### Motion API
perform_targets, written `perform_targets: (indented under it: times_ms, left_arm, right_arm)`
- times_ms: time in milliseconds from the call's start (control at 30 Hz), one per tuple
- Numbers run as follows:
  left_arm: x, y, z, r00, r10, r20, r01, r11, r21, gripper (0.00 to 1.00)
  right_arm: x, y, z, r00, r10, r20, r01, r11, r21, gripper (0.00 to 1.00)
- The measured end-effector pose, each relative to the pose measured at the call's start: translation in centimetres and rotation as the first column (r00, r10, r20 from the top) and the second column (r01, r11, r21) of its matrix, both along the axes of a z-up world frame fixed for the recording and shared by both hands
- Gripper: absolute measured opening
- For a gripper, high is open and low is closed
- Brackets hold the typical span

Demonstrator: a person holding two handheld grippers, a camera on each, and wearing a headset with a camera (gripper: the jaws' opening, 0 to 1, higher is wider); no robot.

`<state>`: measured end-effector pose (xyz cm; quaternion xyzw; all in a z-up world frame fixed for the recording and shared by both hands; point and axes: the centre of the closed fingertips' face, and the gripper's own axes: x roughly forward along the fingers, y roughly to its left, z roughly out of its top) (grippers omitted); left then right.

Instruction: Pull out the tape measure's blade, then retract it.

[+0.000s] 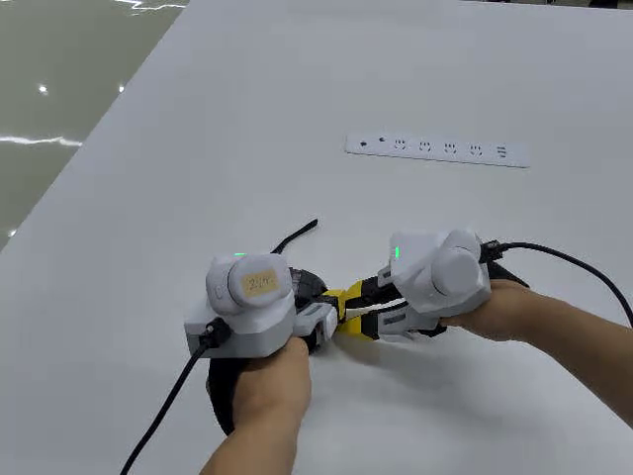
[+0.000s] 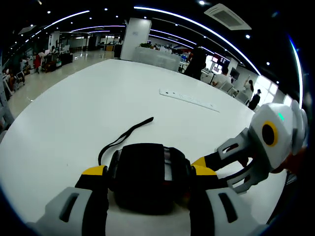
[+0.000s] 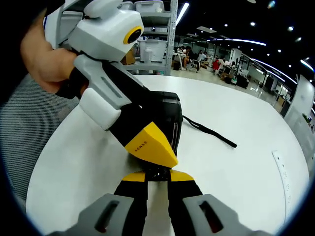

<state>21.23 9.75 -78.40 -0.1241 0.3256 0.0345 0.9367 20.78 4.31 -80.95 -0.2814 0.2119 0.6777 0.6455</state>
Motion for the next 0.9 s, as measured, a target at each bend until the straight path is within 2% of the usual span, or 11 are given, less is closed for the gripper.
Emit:
perform_targets:
  times_ms: [167,367,700,833,900]
  left_arm:
    - [0.02,-0.1,-0.09,1.0,-0.014,-0.002,0.014,1.0,0.021,0.64]
    - [-0.23,-0.32,0.02,1.0,-0.008,0.002,0.008,1.0,0.014,0.65]
    - [0.07,-0.13,0.22,1.0,-0.016,0.001,0.016,1.0,-0.011,0.66]
    - [0.21,0.04,0.66,0.999,-0.04,0.015,0.039,0.999,0.02,0.65]
    - [0.01,0.05,0.86,0.999,-0.042,0.018,0.042,0.999,0.025,0.66]
  right_arm:
    - [-0.03,-0.11,-0.22,1.0,-0.008,-0.007,0.008,1.0,0.005,0.14]
    - [-0.03,-0.08,-0.15,1.0,-0.014,-0.008,0.014,1.0,0.015,0.15]
    - [0.11,-0.02,-0.07,1.0,-0.029,0.002,0.029,0.999,0.02,0.16]
    - [0.19,-0.04,-0.1,0.999,-0.044,0.0,0.044,0.999,0.023,0.16]
    - [0.4,-0.09,-0.21,0.999,-0.053,0.004,0.053,0.998,0.022,0.21]
